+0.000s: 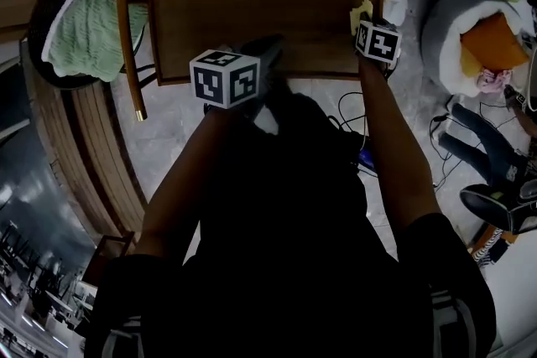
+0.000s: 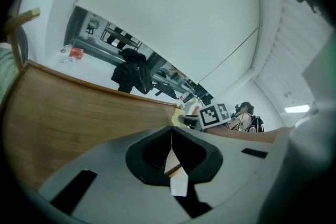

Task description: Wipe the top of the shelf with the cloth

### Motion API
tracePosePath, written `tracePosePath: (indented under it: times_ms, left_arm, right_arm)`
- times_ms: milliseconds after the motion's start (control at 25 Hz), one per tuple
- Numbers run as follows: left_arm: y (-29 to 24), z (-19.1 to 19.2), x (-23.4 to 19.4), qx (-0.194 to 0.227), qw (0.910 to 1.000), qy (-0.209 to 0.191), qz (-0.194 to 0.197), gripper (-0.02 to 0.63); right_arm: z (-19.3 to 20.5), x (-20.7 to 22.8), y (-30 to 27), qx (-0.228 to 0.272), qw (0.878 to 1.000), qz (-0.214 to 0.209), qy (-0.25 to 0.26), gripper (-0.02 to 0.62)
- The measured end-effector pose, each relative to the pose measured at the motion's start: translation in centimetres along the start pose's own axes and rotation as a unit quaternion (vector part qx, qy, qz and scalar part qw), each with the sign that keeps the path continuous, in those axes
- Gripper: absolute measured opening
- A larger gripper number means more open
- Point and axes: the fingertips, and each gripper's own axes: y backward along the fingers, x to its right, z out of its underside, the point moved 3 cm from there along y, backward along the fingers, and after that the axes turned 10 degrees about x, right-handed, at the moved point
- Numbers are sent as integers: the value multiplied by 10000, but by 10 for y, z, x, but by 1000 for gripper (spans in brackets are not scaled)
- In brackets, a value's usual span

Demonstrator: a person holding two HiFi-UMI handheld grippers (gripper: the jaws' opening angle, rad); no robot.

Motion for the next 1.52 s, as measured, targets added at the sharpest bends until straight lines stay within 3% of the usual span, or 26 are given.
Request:
tracePosePath:
  times_ms: [240,560,720,840,1160,1360,1520]
  left_arm:
    - [52,-30,-44,412,9982,132,-423,12]
    - [142,-70,-103,505,9932,101,-1044,12]
    - [186,-82,-130,528,9905,101,-1264,12]
    - [208,-85,-148,498,9904,292,-1256,12]
    - [236,-88,-173,536,9888,629,-1244,12]
    - [228,-92,-174,522,9898,597,-1184,12]
    - [209,-92,-166,474,9911,590,-1094,12]
  right_arm:
    - [-38,-126,17,613,9879,-1412,208,48]
    - [-49,-340,12,659,9495,-3065,-101,48]
    - [-41,-428,6,464,9339,-3544,11,48]
    - [-36,-474,-5,299,9303,-3657,-36,48]
    - [-19,-534,-41,-84,9347,-3541,309,48]
    - [-20,-537,-39,-139,9287,-3619,797,48]
    - [-18,-510,-40,-227,9289,-3576,938,48]
